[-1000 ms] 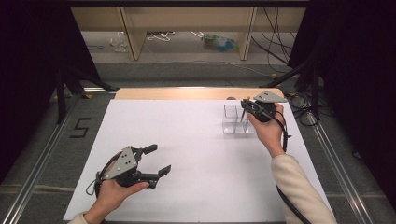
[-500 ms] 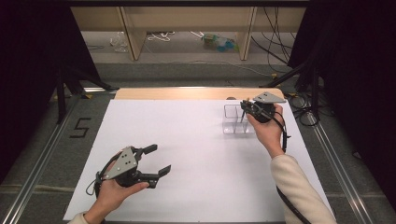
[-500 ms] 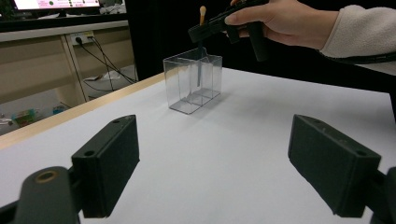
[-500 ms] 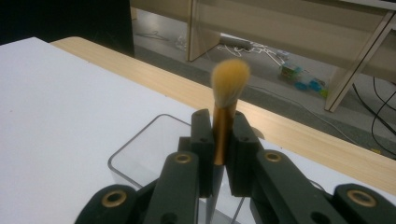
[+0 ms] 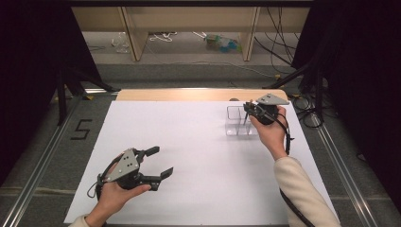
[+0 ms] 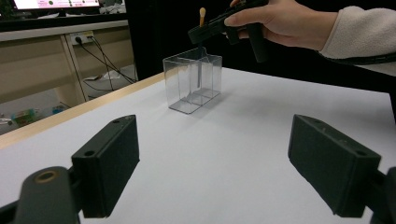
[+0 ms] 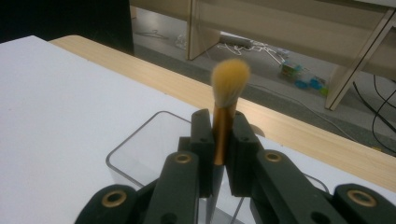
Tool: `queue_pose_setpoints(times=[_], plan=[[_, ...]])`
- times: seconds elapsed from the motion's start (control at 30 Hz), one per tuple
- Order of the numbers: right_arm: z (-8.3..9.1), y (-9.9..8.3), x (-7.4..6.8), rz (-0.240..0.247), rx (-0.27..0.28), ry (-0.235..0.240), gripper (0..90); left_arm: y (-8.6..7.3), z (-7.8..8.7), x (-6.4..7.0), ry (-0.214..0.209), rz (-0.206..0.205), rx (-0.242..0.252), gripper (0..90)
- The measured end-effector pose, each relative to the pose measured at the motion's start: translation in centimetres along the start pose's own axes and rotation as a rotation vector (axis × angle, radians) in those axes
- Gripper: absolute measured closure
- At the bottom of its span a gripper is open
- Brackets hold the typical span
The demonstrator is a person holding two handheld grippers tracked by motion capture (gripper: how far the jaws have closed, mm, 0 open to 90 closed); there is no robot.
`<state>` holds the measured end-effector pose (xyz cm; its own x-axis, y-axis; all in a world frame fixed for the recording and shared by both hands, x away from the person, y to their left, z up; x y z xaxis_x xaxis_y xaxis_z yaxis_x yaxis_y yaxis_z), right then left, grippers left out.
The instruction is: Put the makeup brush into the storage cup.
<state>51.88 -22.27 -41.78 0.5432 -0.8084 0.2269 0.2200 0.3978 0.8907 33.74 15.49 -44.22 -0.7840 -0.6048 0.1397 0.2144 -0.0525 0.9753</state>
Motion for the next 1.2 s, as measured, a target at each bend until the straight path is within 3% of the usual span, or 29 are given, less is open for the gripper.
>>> queue_pose_setpoints(times=[0.2,0.4,0.5,0.63,0.73,0.87,1.2], plan=[[0.0,0.0,0.0,0.002,-0.015,0.014,82.3,0.0,0.0,0.0,0.0,-0.001,0.001,16.4],[0.3,0.2,0.0,-0.056,0.004,0.004,55.5,0.0,0.1,0.0,0.003,0.007,0.003,16.4],[0.8,0.5,0.3,-0.063,0.015,-0.005,40.8,0.1,0.1,0.0,0.006,0.0,0.004,16.4],[1.7,0.6,0.5,-0.053,0.016,-0.013,29.1,0.1,0.2,0.0,0.006,0.0,0.008,16.4],[2.5,0.6,0.3,-0.063,0.019,-0.006,25.0,0.2,0.2,-0.1,0.008,-0.001,0.009,16.4],[3.4,0.4,-0.1,-0.054,0.017,0.025,25.0,0.2,0.3,-0.1,0.015,-0.005,0.012,16.3],[5.3,-0.1,-1.1,-0.016,0.041,0.05,24.4,0.2,0.4,-0.2,0.015,-0.014,0.011,16.3]])
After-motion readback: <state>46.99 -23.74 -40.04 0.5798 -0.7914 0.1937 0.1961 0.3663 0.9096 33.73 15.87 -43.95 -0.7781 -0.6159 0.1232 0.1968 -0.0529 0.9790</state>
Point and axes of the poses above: each handheld gripper's, and its own axes: z roughly backward along the jaws, y roughly out of its top, x roughly to its right, the point moved 3 cm from there along -z, roughly forward along the jaws, and after that the axes turned 8 degrees about z, right-handed, at the moved point
